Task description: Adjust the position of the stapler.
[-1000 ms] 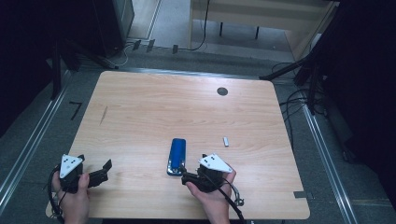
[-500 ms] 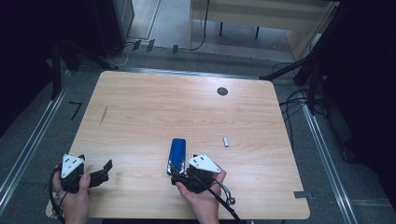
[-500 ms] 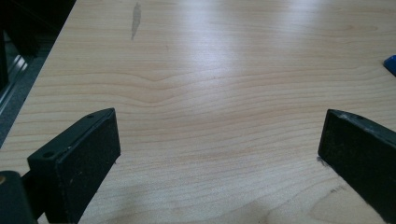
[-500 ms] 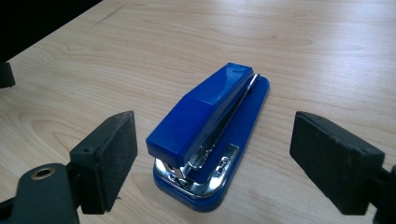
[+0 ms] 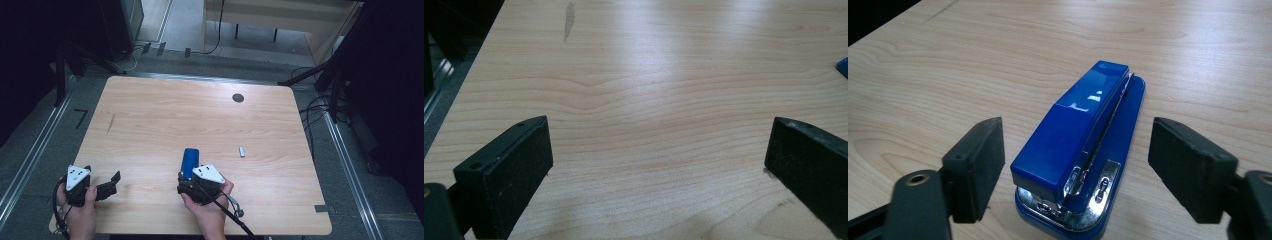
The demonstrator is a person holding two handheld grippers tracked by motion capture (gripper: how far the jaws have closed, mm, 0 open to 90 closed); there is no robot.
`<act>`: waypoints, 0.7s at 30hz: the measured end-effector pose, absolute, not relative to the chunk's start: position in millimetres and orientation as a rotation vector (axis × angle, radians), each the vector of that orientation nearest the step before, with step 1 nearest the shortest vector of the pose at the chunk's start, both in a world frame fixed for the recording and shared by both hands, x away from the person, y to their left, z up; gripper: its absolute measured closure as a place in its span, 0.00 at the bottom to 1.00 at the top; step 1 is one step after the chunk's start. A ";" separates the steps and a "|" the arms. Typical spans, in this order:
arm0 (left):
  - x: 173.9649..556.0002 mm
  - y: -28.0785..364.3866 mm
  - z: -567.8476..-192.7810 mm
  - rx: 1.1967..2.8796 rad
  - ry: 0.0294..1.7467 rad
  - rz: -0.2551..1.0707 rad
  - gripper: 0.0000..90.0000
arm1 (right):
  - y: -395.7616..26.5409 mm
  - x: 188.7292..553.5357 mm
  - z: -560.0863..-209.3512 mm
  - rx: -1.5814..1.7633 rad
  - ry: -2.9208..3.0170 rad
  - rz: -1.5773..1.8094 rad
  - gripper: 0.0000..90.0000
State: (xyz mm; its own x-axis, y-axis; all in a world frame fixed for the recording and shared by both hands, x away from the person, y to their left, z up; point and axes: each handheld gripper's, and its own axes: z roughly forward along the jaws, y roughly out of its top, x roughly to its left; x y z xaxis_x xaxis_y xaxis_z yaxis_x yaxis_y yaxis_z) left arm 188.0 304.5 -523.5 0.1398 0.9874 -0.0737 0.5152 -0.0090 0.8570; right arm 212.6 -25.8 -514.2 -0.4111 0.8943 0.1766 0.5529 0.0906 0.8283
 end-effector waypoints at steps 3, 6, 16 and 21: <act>188.0 304.5 -523.5 1.635 1.480 0.760 0.00 | -21.0 212.9 -517.1 1.434 1.976 1.224 0.35; 188.0 304.6 -523.5 1.635 1.480 0.760 0.00 | -18.9 212.7 -518.1 1.432 1.963 1.214 0.39; 188.2 304.1 -523.6 1.637 1.482 0.766 0.00 | -4.1 212.2 -523.7 1.427 1.936 1.139 0.52; 188.2 304.4 -523.6 1.636 1.480 0.763 0.00 | 2.0 213.4 -527.3 1.429 1.919 1.109 0.56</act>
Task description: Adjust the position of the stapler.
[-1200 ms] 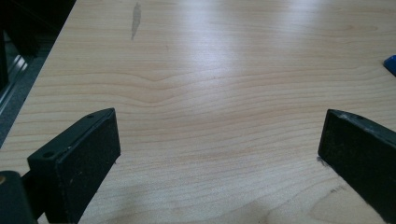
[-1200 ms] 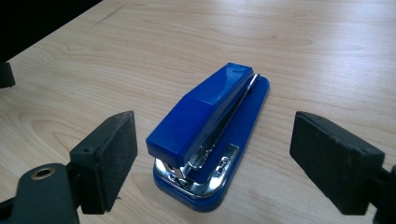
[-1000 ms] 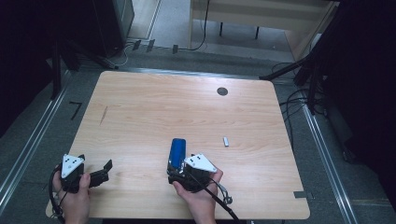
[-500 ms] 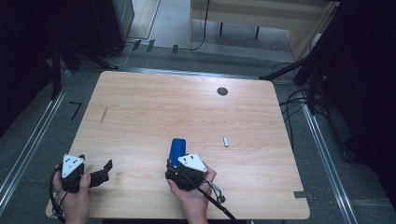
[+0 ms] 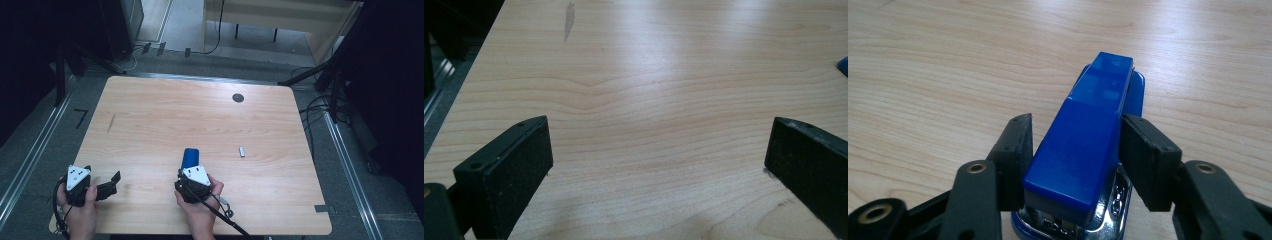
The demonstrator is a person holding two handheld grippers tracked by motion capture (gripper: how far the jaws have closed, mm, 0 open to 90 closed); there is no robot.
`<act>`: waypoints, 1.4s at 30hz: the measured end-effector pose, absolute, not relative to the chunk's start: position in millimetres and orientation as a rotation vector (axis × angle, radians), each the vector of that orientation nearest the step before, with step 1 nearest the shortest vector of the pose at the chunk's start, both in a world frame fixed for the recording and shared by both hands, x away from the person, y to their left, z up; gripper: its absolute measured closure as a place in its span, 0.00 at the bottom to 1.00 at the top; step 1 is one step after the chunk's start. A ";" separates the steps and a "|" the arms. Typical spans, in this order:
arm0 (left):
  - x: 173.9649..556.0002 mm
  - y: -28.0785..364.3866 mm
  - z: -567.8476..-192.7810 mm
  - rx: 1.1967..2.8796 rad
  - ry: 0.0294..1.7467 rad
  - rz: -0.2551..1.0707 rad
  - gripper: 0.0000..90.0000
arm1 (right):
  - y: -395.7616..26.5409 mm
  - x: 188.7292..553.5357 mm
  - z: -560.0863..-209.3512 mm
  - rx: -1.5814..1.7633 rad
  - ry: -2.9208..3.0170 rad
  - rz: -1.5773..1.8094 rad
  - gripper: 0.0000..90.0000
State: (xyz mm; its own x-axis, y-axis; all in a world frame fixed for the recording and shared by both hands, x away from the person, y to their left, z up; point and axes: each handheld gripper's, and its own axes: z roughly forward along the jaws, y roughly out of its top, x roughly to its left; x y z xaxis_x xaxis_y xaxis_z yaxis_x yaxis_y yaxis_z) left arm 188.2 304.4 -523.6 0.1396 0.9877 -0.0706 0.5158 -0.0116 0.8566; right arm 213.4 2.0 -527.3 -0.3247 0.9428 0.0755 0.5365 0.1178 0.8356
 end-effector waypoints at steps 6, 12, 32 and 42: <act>187.9 304.2 -523.5 1.637 1.475 0.763 0.00 | 7.8 212.8 -535.0 1.414 1.897 1.047 0.64; 188.0 304.6 -523.5 1.635 1.477 0.758 0.00 | 4.9 213.1 -535.2 1.393 1.883 1.015 0.70; 186.1 304.1 -523.2 1.616 1.468 0.782 0.00 | -40.0 223.0 -533.1 1.218 2.084 1.090 0.75; 185.9 294.4 -517.2 1.690 1.379 0.705 0.00 | -52.2 222.7 -534.9 1.072 2.166 1.155 0.75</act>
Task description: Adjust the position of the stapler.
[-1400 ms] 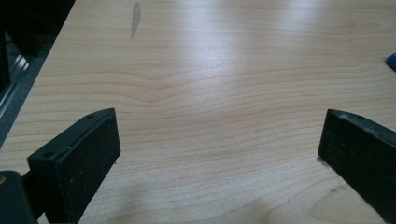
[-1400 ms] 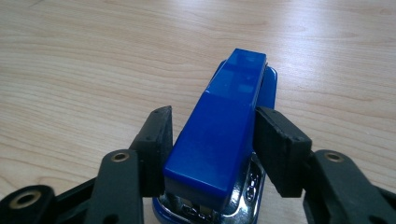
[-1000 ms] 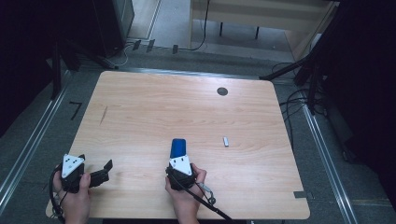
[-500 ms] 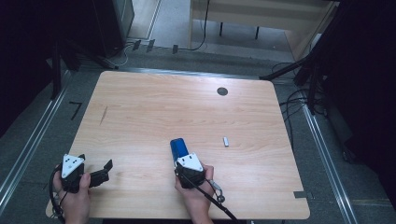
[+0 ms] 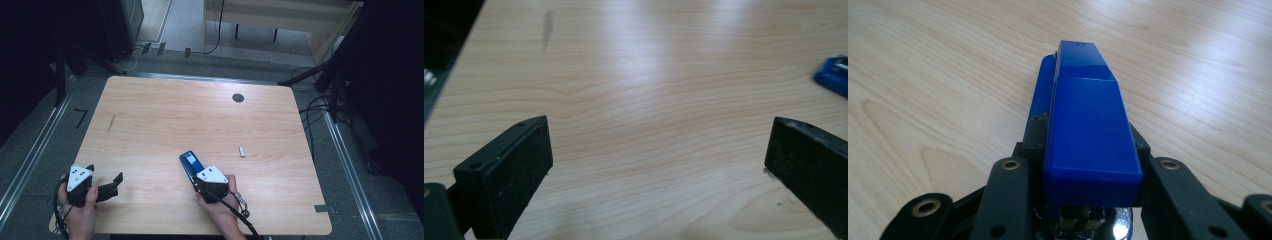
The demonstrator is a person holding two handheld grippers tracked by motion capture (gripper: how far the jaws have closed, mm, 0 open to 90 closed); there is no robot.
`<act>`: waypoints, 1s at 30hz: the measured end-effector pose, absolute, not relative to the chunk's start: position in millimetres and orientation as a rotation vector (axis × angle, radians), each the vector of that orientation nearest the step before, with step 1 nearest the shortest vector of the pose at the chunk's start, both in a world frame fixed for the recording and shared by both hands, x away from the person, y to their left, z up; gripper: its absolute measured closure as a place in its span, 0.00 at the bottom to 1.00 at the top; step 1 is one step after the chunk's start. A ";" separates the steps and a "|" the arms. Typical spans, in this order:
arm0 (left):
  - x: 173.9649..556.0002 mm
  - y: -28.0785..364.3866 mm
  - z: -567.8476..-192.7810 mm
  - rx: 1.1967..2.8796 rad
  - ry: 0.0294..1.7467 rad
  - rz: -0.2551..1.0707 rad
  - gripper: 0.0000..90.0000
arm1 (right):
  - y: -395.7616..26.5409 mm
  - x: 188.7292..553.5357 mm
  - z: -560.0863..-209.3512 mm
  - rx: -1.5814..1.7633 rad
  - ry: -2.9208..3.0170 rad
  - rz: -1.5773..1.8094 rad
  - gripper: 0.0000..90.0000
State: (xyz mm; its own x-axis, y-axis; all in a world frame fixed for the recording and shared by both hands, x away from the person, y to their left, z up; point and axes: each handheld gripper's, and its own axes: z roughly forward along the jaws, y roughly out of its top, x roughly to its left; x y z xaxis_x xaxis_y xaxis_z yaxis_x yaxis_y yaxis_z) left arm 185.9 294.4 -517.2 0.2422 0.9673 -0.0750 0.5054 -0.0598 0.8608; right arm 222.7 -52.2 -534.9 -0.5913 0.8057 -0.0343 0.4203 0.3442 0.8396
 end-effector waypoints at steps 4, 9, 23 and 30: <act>185.2 273.0 -519.0 1.756 1.286 0.622 0.00 | -53.0 219.4 -535.9 0.993 2.206 1.190 0.75; 184.6 249.3 -518.9 1.789 1.208 0.562 0.00 | -52.9 216.2 -536.9 0.919 2.239 1.228 0.75; 187.5 206.7 -522.1 1.886 1.091 0.428 0.00 | -55.3 208.4 -537.9 0.705 2.345 1.323 0.75; 188.3 192.8 -523.6 1.921 1.055 0.383 0.02 | -66.3 212.8 -539.6 0.638 2.384 1.358 0.75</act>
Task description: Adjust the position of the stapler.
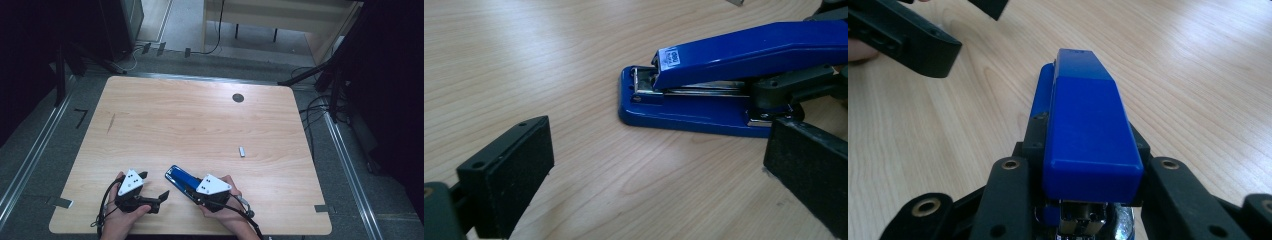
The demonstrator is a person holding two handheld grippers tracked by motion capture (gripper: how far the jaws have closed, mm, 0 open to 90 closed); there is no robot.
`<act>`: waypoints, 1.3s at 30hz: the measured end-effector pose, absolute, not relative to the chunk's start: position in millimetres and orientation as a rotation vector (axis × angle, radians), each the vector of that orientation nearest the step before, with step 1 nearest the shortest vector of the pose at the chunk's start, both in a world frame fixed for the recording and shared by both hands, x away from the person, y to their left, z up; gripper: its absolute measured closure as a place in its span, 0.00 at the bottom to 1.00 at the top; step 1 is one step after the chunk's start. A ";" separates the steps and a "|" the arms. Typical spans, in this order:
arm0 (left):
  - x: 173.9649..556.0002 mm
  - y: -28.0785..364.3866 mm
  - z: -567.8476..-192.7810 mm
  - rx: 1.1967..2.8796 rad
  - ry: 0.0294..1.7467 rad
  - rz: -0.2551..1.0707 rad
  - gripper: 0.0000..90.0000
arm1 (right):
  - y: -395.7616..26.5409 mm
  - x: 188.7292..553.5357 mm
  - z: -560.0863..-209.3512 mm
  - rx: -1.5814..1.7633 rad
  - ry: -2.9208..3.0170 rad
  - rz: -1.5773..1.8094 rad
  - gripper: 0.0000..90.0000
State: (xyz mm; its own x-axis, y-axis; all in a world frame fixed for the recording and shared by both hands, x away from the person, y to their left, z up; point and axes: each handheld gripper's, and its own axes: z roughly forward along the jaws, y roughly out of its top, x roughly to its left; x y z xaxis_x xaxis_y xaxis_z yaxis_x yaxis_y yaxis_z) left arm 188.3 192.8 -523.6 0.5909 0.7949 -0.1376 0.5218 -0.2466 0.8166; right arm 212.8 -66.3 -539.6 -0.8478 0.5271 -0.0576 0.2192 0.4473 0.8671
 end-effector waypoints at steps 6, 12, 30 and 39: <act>190.9 192.7 -522.5 1.895 1.075 0.356 0.06 | -74.5 219.9 -539.5 0.605 2.426 1.378 0.74; 190.5 186.6 -522.6 1.911 1.080 0.407 0.17 | -82.5 219.1 -531.2 0.697 2.395 1.416 0.49; 189.0 152.6 -528.1 2.056 0.952 0.413 0.88 | -143.7 192.4 -523.9 0.829 2.300 1.490 0.67; 194.2 137.0 -531.1 2.105 0.904 0.366 1.00 | -139.1 192.5 -533.2 0.972 2.337 1.432 0.87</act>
